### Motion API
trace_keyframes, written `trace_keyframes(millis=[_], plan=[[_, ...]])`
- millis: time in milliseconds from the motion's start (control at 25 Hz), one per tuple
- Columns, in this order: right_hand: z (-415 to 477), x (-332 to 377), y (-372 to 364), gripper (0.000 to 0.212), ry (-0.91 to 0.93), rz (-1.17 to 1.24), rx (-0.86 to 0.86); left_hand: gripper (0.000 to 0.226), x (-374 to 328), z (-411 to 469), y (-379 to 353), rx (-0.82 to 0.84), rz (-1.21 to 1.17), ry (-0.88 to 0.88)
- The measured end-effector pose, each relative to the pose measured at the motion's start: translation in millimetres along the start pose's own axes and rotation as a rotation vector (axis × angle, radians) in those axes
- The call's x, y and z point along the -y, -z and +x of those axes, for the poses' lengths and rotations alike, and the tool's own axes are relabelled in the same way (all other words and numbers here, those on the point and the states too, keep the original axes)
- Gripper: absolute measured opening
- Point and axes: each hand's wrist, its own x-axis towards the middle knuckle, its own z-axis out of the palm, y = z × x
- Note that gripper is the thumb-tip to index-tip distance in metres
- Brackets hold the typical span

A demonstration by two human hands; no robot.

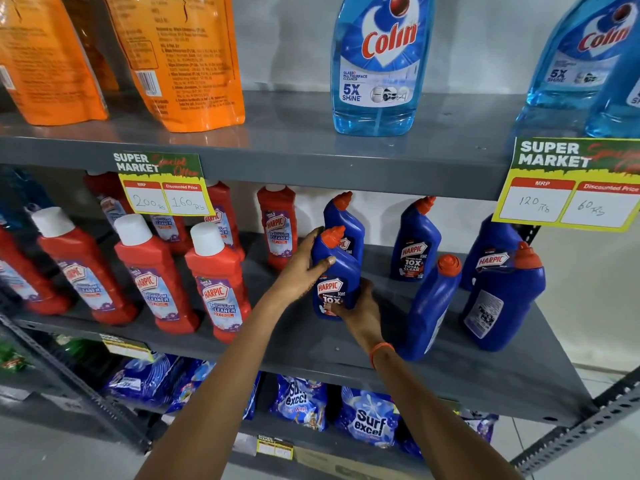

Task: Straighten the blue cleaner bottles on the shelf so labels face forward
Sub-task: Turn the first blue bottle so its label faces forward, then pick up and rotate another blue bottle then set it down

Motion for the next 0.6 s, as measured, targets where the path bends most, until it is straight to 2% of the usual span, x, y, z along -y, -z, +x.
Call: trace_keyframes(millis=[120,280,360,440,600], plan=[[-15.5,13.2,-0.5,0.083,0.122,-0.134,-0.129,0.074,1.4,-9.7,-11.9,-0.136,0.292,-0.074],[-50.0,45.1,25.9,0.062,0.444,-0.084,-0.330,0.068,-20.5,-29.2,-26.9,-0.376,0.583,-0.255],[-61.7,51.4,49.3,0.051,0.591,-0.080,-0.424,0.065,-38.3,-36.4,-43.4,-0.452,0.583,-0.331],[-65.6,45.7,73.4,0.047,0.670,-0.092,-0.503,0.066,-55.4,-42.7,-68.3,-0.456,0.476,-0.393],[-62.7,17.7,119.0,0.042,0.617,-0.062,-0.556,0.059,-67.9,-45.2,-120.8,-0.360,0.287,-0.439]])
